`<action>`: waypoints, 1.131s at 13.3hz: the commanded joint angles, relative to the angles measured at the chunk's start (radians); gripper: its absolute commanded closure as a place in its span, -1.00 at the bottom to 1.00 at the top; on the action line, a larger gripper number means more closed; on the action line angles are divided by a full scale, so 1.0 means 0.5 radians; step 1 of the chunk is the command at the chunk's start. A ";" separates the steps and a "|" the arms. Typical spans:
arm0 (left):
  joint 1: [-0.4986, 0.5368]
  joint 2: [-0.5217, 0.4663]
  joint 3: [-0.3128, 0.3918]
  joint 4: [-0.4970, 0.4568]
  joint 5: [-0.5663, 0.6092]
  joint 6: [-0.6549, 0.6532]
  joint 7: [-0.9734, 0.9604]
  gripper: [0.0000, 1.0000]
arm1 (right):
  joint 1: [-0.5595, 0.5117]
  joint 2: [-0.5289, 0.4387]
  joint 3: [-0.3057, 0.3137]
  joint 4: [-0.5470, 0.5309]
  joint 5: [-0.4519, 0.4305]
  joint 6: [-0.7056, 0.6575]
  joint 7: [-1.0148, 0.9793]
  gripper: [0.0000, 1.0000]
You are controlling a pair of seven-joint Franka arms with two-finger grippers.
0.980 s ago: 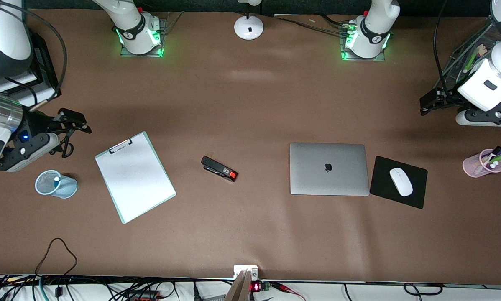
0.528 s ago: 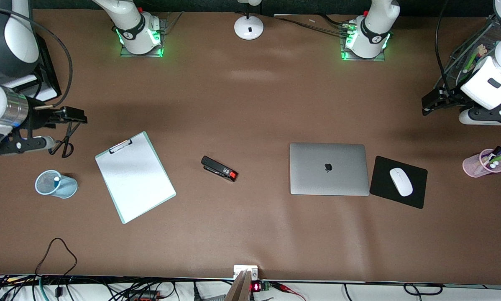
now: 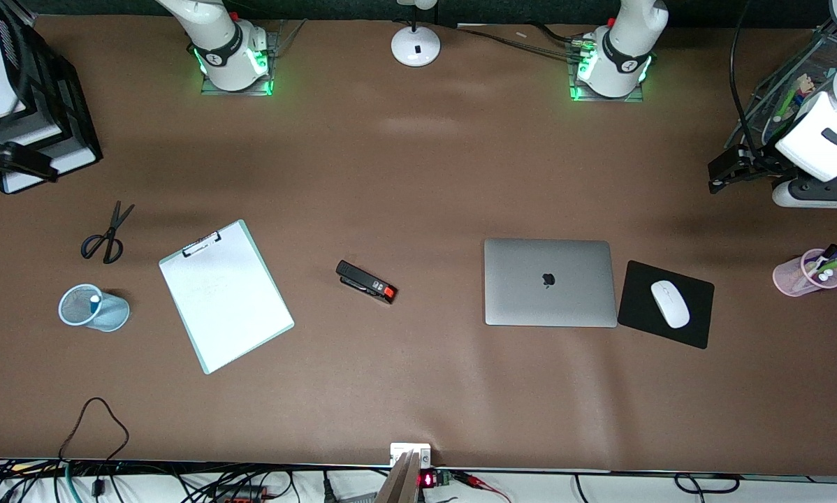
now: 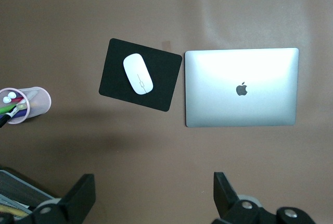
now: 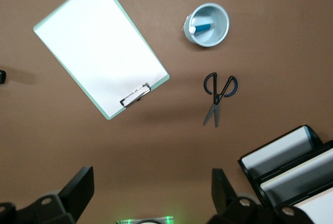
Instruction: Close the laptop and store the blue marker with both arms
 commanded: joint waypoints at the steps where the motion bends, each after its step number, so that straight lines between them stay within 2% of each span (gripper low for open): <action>1: 0.001 0.022 -0.002 0.063 0.033 -0.045 0.040 -1.00 | 0.005 -0.048 0.033 0.003 0.020 0.011 0.046 -1.00; 3: -0.005 0.022 -0.005 0.063 0.036 -0.045 0.040 -1.00 | -0.010 -0.090 0.018 -0.070 0.158 0.033 0.046 -1.00; 7: 0.007 0.022 -0.005 0.063 0.033 -0.045 0.043 -1.00 | -0.004 -0.379 0.021 -0.493 0.134 0.308 0.004 -1.00; 15: 0.007 0.022 -0.002 0.063 0.018 -0.045 0.046 -1.00 | -0.004 -0.385 0.027 -0.405 0.128 0.254 -0.055 -1.00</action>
